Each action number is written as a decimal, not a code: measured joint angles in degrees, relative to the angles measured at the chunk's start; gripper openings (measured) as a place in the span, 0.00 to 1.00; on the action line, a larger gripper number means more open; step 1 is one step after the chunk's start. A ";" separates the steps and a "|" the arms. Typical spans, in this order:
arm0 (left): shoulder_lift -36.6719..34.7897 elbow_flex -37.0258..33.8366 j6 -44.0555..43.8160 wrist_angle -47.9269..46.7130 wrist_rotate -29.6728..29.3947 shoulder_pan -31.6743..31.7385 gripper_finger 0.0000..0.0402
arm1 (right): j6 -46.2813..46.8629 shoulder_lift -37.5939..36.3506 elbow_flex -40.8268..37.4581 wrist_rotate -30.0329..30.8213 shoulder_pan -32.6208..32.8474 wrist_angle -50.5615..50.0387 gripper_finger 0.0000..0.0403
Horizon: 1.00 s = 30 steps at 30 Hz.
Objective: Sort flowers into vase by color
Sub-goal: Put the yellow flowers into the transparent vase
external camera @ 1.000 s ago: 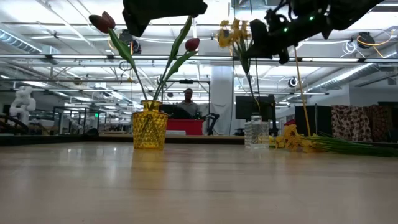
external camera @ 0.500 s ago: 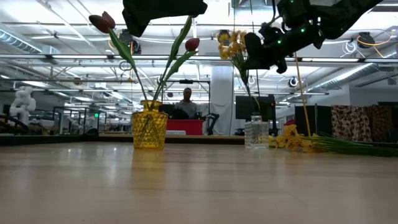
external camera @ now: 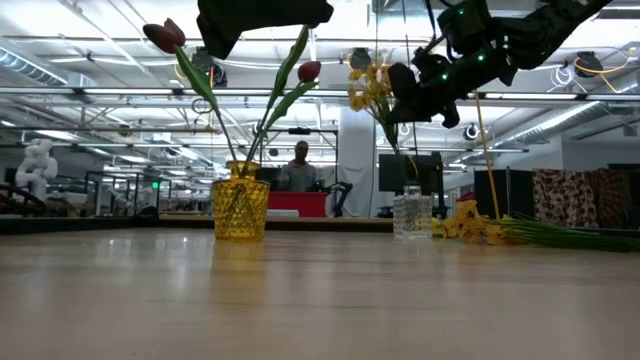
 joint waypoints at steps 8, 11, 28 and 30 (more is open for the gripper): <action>0.00 0.00 0.02 -0.22 0.00 0.00 0.53 | 0.37 2.26 0.00 0.22 0.00 -1.10 0.00; 0.00 0.00 0.02 -0.28 0.00 0.00 0.53 | 0.43 2.72 0.00 0.22 0.04 -1.99 0.00; 0.00 0.00 0.35 -0.40 0.00 0.00 0.53 | 1.62 3.08 0.00 0.22 1.93 -5.40 0.08; 0.00 0.00 0.33 -0.39 0.00 0.00 0.53 | 1.70 3.08 0.00 0.22 1.92 -6.19 0.08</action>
